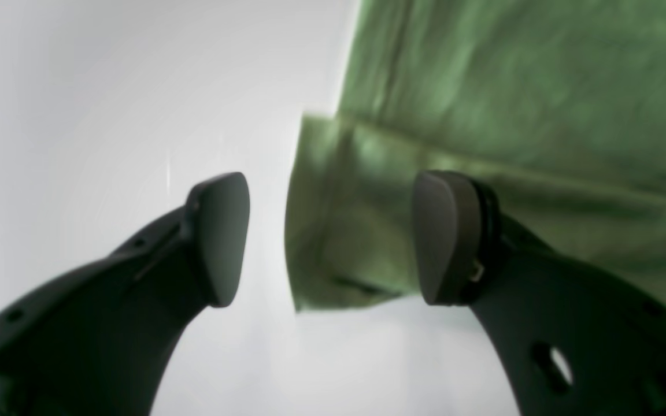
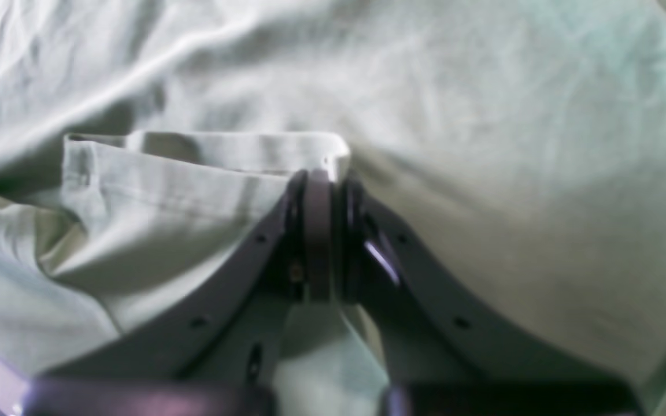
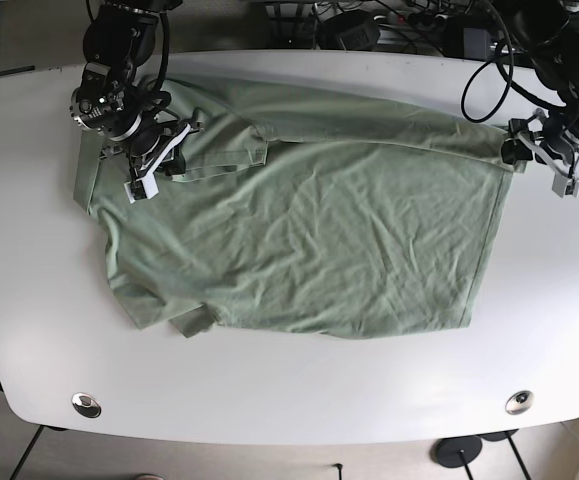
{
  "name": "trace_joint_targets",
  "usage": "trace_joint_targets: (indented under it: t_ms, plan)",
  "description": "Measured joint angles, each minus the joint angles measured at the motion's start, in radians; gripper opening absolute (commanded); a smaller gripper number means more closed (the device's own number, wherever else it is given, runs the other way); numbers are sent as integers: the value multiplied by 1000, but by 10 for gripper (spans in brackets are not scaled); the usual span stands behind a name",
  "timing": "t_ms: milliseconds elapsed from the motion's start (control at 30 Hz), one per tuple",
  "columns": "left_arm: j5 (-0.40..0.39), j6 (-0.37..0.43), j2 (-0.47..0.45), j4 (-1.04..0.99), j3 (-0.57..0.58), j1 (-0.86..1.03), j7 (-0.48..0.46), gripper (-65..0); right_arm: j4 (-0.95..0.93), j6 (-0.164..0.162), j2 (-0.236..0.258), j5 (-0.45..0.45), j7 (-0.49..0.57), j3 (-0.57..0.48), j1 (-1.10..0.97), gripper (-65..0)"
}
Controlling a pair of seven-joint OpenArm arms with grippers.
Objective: Fold the T-shirt properly
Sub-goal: 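Grasp the shirt's side edges with both grippers and pull them outward, then pull the held shirt edge away from the body with both grippers, smoothing it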
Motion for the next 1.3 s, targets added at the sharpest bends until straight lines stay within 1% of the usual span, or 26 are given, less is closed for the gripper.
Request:
trace_joint_targets:
  t_ms: [67, 133, 233, 367, 400, 433, 467, 500, 533, 600, 667, 767, 900, 1033, 1200, 1233, 1300]
  plan:
    - [-7, 0, -5, -19, 3, -6, -3, -240, 0, 0, 0, 0, 0, 3, 0, -631]
    - [8, 0, -7, -66, 2, -18, 4, -240, 0, 0, -1, 0, 0, 3, 0, -629]
    - [-8, 0, -15, -127, 1, -55, -13, -242, 0, 0, 0, 0, 0, 4, 0, -629]
    - [-21, 0, -16, -129, 0, -45, -25, -253, 0, 0, 0, 0, 0, 3, 0, -629]
    - [-21, 0, -16, -129, 1, -45, -26, -279, 0, 0, -1, 0, 0, 3, 0, -629]
    - [-18, 0, -16, -129, 1, -45, -26, -339, 0, 0, -1, 0, 0, 3, 0, -629]
    - [-13, 0, -16, -129, 1, -44, -25, -407, 0, 0, -1, 0, 0, 3, 0, -629]
    - [-11, 0, -16, -132, 1, -43, -22, -506, 0, 0, -1, 0, 0, 3, 0, -629]
    - [-10, 0, -15, -134, 1, -43, -22, -554, 0, 0, -1, 0, 0, 3, 0, -629]
    - [-11, 0, -10, -134, 1, -43, -21, -600, 0, 0, -1, 0, 0, 3, 0, -629]
    - [-11, 0, -10, -132, 1, -43, -21, -604, 0, 0, -1, 0, 0, 3, 0, -629]
    - [-2, 0, -5, -87, -2, -36, 4, -649, 0, 0, -1, 0, 0, 3, 0, -629]
    - [1, 0, -4, 48, -2, 10, 5, -650, 90, 1, -7, 1, 0, 29, -21, -629]
    - [-2, 0, 33, 169, -5, 33, 4, -650, 184, 3, -38, 2, 0, 63, -51, -631]
    - [-3, 0, 32, 304, -5, 104, 8, -650, 246, 4, -39, 4, 0, 71, -122, -631]
    - [-3, 0, 32, 317, -5, 103, 8, -650, 249, 4, -39, 30, 0, 72, -138, -631]
    - [-3, 0, 31, 329, -5, 97, 7, -650, 249, 7, -40, 116, 0, 103, -158, -631]
